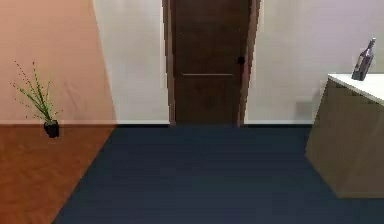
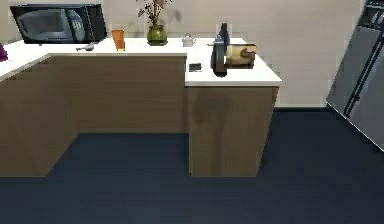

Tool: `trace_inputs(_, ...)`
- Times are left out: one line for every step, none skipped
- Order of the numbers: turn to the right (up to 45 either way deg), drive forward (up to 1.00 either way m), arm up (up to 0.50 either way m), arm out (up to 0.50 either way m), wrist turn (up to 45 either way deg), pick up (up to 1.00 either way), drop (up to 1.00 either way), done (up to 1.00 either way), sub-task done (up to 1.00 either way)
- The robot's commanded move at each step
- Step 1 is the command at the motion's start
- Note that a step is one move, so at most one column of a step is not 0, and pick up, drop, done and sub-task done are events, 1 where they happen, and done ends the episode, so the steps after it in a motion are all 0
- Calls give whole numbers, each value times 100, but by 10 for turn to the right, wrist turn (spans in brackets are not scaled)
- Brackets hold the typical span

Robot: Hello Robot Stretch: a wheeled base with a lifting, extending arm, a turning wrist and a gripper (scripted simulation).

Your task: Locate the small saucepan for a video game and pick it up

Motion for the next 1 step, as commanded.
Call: trace_inputs(450,0,0,0,0,0,0,0,0)
